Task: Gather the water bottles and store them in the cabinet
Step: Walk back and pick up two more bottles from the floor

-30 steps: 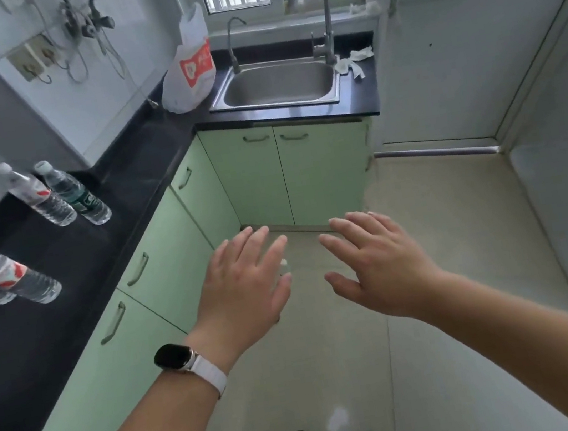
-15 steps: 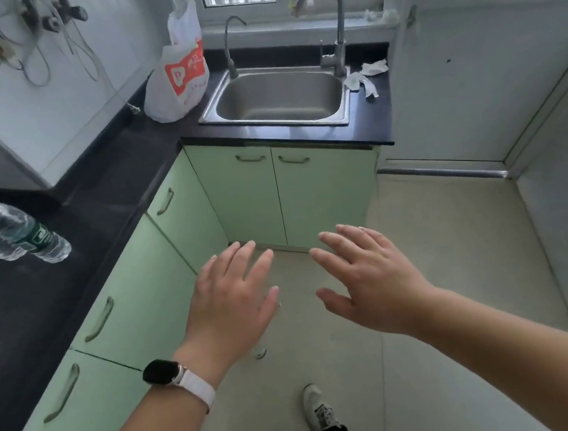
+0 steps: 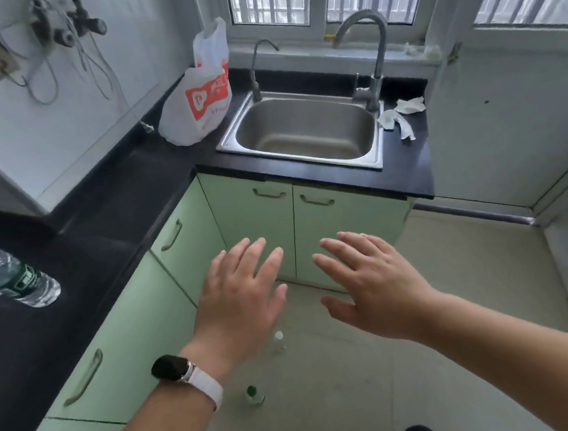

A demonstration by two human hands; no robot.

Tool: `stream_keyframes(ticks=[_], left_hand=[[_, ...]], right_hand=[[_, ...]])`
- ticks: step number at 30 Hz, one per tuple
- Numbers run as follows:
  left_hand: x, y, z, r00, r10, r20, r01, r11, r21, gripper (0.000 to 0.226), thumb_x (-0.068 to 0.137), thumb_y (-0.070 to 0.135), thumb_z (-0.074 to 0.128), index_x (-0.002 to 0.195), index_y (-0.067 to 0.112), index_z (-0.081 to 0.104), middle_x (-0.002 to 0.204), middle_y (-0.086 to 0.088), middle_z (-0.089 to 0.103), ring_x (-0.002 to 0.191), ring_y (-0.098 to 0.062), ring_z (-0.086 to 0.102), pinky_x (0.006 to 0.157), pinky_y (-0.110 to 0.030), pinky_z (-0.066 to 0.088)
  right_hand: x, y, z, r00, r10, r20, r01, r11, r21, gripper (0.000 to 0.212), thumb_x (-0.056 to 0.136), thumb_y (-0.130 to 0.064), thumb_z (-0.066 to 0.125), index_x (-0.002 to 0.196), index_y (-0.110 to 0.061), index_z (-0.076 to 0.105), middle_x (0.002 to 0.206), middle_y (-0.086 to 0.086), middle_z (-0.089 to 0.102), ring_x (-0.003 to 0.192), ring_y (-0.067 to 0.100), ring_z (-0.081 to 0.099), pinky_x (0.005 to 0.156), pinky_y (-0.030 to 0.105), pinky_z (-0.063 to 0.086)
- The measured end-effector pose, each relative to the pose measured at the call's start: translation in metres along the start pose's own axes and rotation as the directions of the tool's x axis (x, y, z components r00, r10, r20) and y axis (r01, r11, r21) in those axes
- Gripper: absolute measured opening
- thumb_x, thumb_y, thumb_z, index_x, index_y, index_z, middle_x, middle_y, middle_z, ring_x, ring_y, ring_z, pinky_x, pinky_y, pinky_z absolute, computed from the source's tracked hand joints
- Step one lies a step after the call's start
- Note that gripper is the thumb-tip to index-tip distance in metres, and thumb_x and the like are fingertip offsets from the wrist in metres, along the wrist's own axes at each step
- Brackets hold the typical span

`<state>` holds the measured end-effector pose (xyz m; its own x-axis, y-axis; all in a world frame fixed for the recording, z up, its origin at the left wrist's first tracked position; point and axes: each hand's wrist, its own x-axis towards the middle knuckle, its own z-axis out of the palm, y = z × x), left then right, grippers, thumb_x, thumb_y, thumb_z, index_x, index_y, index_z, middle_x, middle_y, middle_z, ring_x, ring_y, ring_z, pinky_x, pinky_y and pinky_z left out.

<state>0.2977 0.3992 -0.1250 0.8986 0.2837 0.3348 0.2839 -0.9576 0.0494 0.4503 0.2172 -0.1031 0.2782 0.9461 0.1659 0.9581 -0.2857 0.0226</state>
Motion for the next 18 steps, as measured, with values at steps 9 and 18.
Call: stream_keyframes(ticks=[9, 18], left_hand=[[0.004, -0.034, 0.018, 0.953, -0.281, 0.112, 0.268, 0.956, 0.118, 0.051, 0.091, 0.042, 0.048, 0.131, 0.015, 0.065, 0.135, -0.014, 0.062, 0.126, -0.036, 0.056, 0.103, -0.053, 0.045], [0.016, -0.01, 0.047, 0.789, -0.586, 0.185, 0.528, 0.801, 0.283, 0.05, 0.089, 0.039, 0.048, 0.127, 0.013, 0.069, 0.13, -0.016, 0.065, 0.121, -0.037, 0.061, 0.099, -0.053, 0.049]], right_hand=[[0.087, 0.024, 0.041, 0.946, -0.325, 0.012, 0.323, 0.943, 0.079, 0.06, 0.087, -0.055, 0.051, 0.13, -0.015, 0.06, 0.134, 0.01, 0.057, 0.125, 0.036, 0.051, 0.104, 0.047, 0.042], [0.165, 0.066, 0.097, 0.791, -0.612, -0.028, 0.596, 0.758, 0.265, 0.056, 0.085, -0.051, 0.052, 0.123, -0.011, 0.063, 0.129, 0.012, 0.06, 0.12, 0.036, 0.054, 0.1, 0.048, 0.044]])
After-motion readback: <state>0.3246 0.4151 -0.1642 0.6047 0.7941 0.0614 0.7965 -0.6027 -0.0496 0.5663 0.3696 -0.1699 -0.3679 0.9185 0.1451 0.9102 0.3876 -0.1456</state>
